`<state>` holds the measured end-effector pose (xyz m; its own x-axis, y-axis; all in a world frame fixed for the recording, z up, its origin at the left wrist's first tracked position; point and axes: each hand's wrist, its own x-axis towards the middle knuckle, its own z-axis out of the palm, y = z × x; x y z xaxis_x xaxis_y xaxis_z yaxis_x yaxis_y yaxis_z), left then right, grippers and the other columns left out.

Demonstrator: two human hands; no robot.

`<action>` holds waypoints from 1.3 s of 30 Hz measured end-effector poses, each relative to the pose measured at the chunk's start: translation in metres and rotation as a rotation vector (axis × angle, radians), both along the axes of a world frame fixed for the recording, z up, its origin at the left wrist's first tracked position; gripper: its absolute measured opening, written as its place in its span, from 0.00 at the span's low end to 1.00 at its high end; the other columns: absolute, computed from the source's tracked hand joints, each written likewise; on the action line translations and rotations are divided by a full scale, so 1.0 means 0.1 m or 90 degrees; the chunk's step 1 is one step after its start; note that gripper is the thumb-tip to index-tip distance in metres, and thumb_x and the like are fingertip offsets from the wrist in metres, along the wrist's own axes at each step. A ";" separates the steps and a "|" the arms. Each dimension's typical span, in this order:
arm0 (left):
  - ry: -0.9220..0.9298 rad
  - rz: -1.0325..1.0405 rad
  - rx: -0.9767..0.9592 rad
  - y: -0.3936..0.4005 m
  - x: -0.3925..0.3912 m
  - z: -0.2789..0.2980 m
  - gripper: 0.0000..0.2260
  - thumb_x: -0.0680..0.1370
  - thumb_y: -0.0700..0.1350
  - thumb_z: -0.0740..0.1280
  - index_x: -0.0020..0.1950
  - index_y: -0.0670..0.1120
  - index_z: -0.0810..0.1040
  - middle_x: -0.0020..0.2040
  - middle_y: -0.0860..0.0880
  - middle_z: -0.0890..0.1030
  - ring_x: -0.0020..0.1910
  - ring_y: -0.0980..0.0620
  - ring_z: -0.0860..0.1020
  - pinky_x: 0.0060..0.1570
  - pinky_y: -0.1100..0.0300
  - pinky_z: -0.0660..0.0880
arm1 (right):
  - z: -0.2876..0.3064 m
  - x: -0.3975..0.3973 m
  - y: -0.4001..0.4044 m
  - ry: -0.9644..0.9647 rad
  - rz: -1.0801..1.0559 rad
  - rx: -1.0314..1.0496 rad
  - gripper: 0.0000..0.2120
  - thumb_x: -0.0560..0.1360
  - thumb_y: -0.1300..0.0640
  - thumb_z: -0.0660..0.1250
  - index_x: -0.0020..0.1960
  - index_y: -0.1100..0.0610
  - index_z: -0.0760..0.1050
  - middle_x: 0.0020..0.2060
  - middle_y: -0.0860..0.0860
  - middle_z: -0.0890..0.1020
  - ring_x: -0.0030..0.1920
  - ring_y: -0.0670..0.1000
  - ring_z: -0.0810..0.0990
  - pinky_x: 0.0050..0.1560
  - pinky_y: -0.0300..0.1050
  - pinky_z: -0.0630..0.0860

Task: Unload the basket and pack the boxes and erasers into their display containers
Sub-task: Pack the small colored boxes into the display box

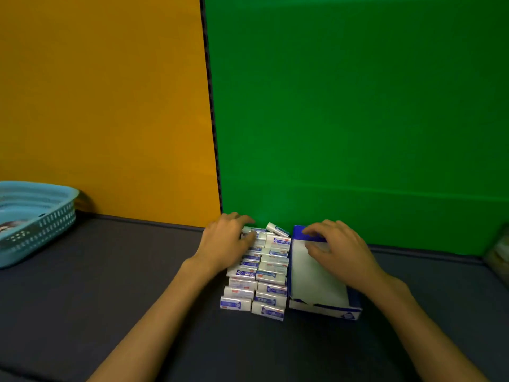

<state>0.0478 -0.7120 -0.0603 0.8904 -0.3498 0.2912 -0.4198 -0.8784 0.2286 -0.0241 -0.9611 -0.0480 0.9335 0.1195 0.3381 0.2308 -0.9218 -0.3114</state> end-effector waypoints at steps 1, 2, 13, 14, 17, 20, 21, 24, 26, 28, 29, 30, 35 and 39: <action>-0.001 -0.004 -0.002 0.00 0.07 -0.02 0.17 0.82 0.57 0.61 0.68 0.52 0.75 0.60 0.49 0.79 0.60 0.46 0.75 0.54 0.51 0.74 | 0.01 0.04 0.04 -0.003 -0.005 -0.008 0.13 0.79 0.50 0.65 0.63 0.48 0.77 0.53 0.44 0.79 0.55 0.48 0.74 0.53 0.45 0.69; -0.002 -0.006 -0.006 -0.01 0.13 -0.04 0.17 0.82 0.57 0.61 0.67 0.52 0.76 0.60 0.49 0.79 0.59 0.46 0.75 0.54 0.52 0.74 | 0.03 0.09 0.08 -0.002 -0.011 -0.017 0.13 0.79 0.50 0.65 0.63 0.48 0.77 0.53 0.45 0.79 0.54 0.49 0.74 0.52 0.45 0.69; 0.026 -0.037 -0.064 0.00 0.44 -0.29 0.15 0.82 0.55 0.61 0.60 0.48 0.80 0.50 0.49 0.73 0.49 0.47 0.74 0.48 0.54 0.72 | 0.10 0.60 0.32 0.055 -0.020 -0.128 0.12 0.78 0.52 0.64 0.59 0.49 0.79 0.52 0.48 0.85 0.53 0.54 0.81 0.53 0.50 0.77; 0.035 -0.041 -0.084 0.01 0.46 -0.30 0.14 0.82 0.55 0.62 0.59 0.48 0.80 0.50 0.49 0.73 0.49 0.48 0.74 0.49 0.53 0.73 | 0.09 0.63 0.33 0.059 -0.020 -0.136 0.12 0.78 0.52 0.64 0.59 0.49 0.79 0.52 0.49 0.85 0.53 0.55 0.82 0.53 0.50 0.77; 0.074 -0.056 -0.150 0.03 0.49 -0.33 0.09 0.81 0.54 0.64 0.56 0.51 0.77 0.49 0.50 0.74 0.48 0.49 0.73 0.48 0.52 0.73 | 0.00 0.71 0.39 0.059 -0.017 -0.175 0.12 0.80 0.52 0.61 0.58 0.49 0.79 0.49 0.50 0.85 0.50 0.55 0.82 0.55 0.48 0.74; 0.078 -0.074 -0.216 0.08 0.50 -0.34 0.04 0.80 0.51 0.67 0.50 0.54 0.73 0.44 0.54 0.76 0.44 0.51 0.73 0.40 0.56 0.68 | -0.09 0.78 0.43 0.062 -0.014 -0.223 0.12 0.81 0.53 0.57 0.55 0.50 0.79 0.47 0.50 0.85 0.49 0.55 0.81 0.54 0.49 0.70; 0.074 -0.077 -0.229 0.10 0.50 -0.33 0.05 0.80 0.50 0.68 0.49 0.54 0.72 0.43 0.55 0.76 0.43 0.52 0.73 0.39 0.56 0.66 | -0.10 0.79 0.44 0.065 -0.012 -0.224 0.12 0.81 0.53 0.57 0.54 0.50 0.79 0.47 0.50 0.85 0.49 0.55 0.80 0.53 0.49 0.70; 0.048 -0.073 -0.244 0.13 0.47 -0.31 0.06 0.78 0.47 0.70 0.49 0.54 0.73 0.43 0.57 0.77 0.44 0.54 0.72 0.41 0.55 0.68 | -0.12 0.81 0.41 0.094 0.006 -0.210 0.12 0.82 0.53 0.57 0.54 0.51 0.79 0.48 0.50 0.83 0.49 0.54 0.79 0.52 0.49 0.71; 0.026 -0.073 -0.250 0.12 0.44 -0.31 0.05 0.79 0.47 0.69 0.53 0.53 0.75 0.47 0.55 0.78 0.48 0.53 0.73 0.46 0.53 0.71 | -0.11 0.81 0.41 0.114 0.023 -0.192 0.12 0.83 0.53 0.58 0.56 0.52 0.79 0.50 0.51 0.81 0.51 0.54 0.79 0.52 0.49 0.71; 0.028 -0.074 -0.248 0.10 0.43 -0.32 0.08 0.81 0.48 0.66 0.60 0.51 0.76 0.52 0.51 0.78 0.53 0.51 0.73 0.53 0.52 0.71 | -0.09 0.82 0.42 0.133 0.034 -0.160 0.12 0.83 0.51 0.59 0.58 0.53 0.79 0.52 0.51 0.79 0.53 0.54 0.78 0.54 0.50 0.72; 0.035 -0.074 -0.248 0.09 0.43 -0.32 0.10 0.82 0.48 0.65 0.63 0.49 0.76 0.54 0.50 0.77 0.55 0.50 0.72 0.55 0.52 0.71 | -0.08 0.82 0.42 0.139 0.038 -0.147 0.12 0.83 0.50 0.60 0.59 0.53 0.79 0.52 0.51 0.79 0.54 0.54 0.78 0.55 0.50 0.73; 0.038 -0.076 -0.251 0.08 0.43 -0.33 0.11 0.83 0.47 0.63 0.65 0.49 0.76 0.55 0.49 0.77 0.56 0.50 0.72 0.56 0.52 0.70 | -0.08 0.83 0.41 0.148 0.041 -0.137 0.12 0.83 0.50 0.61 0.60 0.53 0.79 0.52 0.51 0.78 0.54 0.54 0.77 0.54 0.50 0.73; 0.041 -0.080 -0.290 0.06 0.43 -0.31 0.11 0.84 0.45 0.61 0.63 0.47 0.78 0.53 0.48 0.76 0.54 0.50 0.71 0.55 0.56 0.68 | -0.09 0.83 0.38 0.174 0.058 -0.084 0.08 0.82 0.51 0.62 0.57 0.50 0.78 0.51 0.47 0.78 0.52 0.50 0.77 0.53 0.50 0.75; 0.028 -0.081 -0.316 0.05 0.41 -0.28 0.11 0.84 0.46 0.61 0.63 0.48 0.79 0.52 0.50 0.76 0.53 0.51 0.71 0.54 0.56 0.68 | -0.06 0.83 0.34 0.157 0.067 -0.035 0.04 0.78 0.51 0.68 0.52 0.47 0.78 0.44 0.41 0.82 0.46 0.45 0.79 0.48 0.49 0.77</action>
